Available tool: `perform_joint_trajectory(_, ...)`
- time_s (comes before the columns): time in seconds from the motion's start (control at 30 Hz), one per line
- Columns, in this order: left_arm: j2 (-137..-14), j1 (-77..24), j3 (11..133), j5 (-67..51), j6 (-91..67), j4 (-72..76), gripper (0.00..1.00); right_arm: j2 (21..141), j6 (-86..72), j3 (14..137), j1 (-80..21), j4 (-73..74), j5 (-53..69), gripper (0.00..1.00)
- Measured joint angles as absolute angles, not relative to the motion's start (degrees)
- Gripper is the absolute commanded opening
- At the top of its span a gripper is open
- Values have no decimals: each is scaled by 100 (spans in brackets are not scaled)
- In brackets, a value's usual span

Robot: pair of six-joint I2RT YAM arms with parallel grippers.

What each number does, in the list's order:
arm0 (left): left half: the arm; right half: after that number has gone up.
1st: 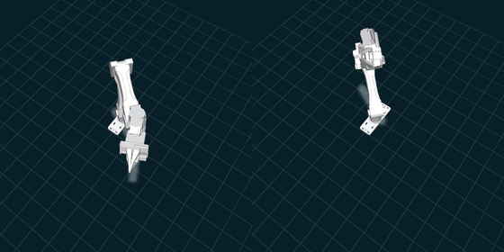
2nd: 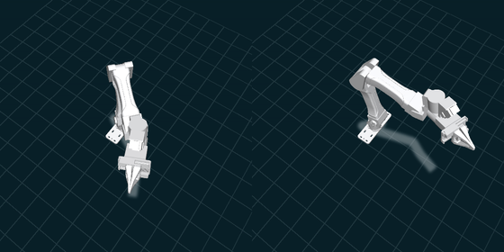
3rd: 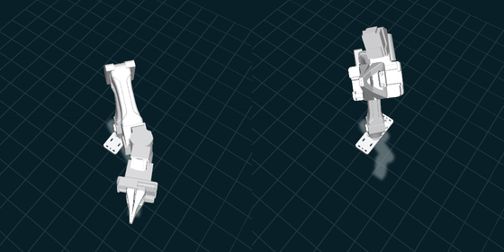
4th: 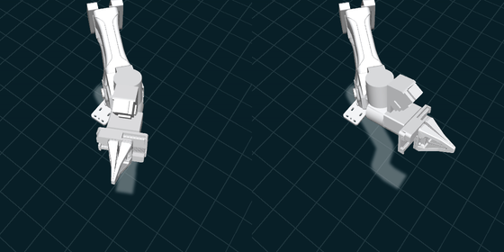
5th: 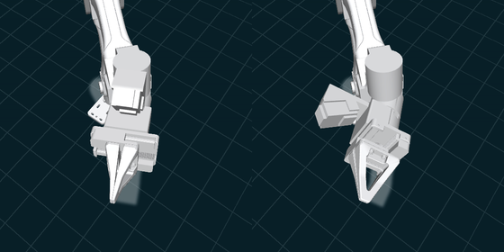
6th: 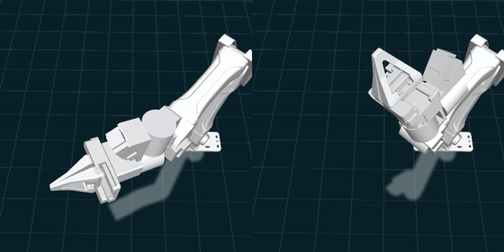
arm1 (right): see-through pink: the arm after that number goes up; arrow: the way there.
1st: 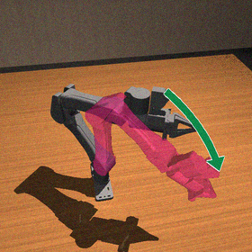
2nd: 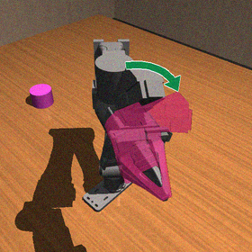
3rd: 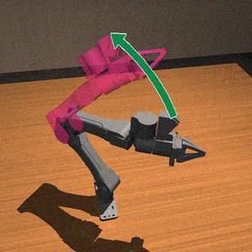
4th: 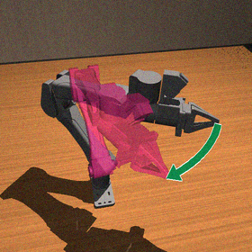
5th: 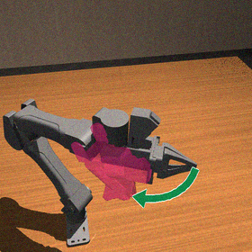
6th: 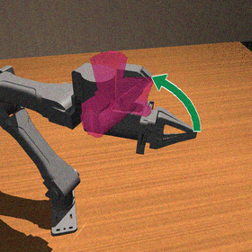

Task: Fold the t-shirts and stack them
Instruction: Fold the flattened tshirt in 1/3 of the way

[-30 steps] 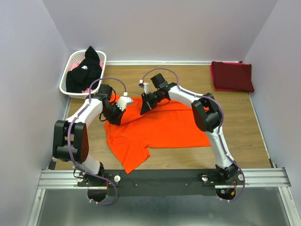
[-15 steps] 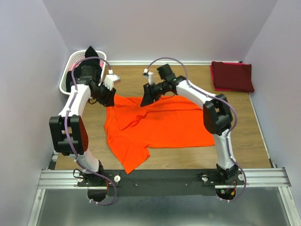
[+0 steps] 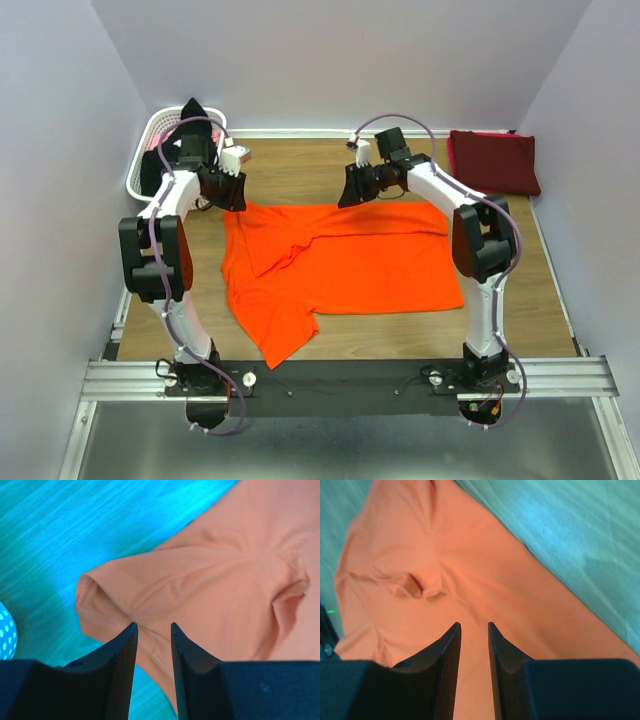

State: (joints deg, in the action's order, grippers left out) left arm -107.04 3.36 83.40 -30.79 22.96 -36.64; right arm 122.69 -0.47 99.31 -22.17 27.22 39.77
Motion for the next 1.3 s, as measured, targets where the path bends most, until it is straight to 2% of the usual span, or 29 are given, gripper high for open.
perform_joint_trajectory(0.5,-11271,336,8145,-2561,1656,-2989,39,12392,558,9688,-1874,3011,2834,33)
perform_joint_trajectory(0.57,-11301,336,8119,-2563,1643,-2985,31,12449,596,9688,-1874,3013,2766,33)
perform_joint_trajectory(0.7,-11338,336,8064,-2567,1614,-2989,2,12547,635,9688,-1874,3055,2683,33)
perform_joint_trajectory(0.73,-11338,336,8058,-2571,1643,-2993,0,12554,646,9688,-1874,3068,2668,33)
perform_joint_trajectory(1.3,-10700,425,7126,-2351,1815,-3262,0,12578,751,9686,-1872,3190,2482,33)
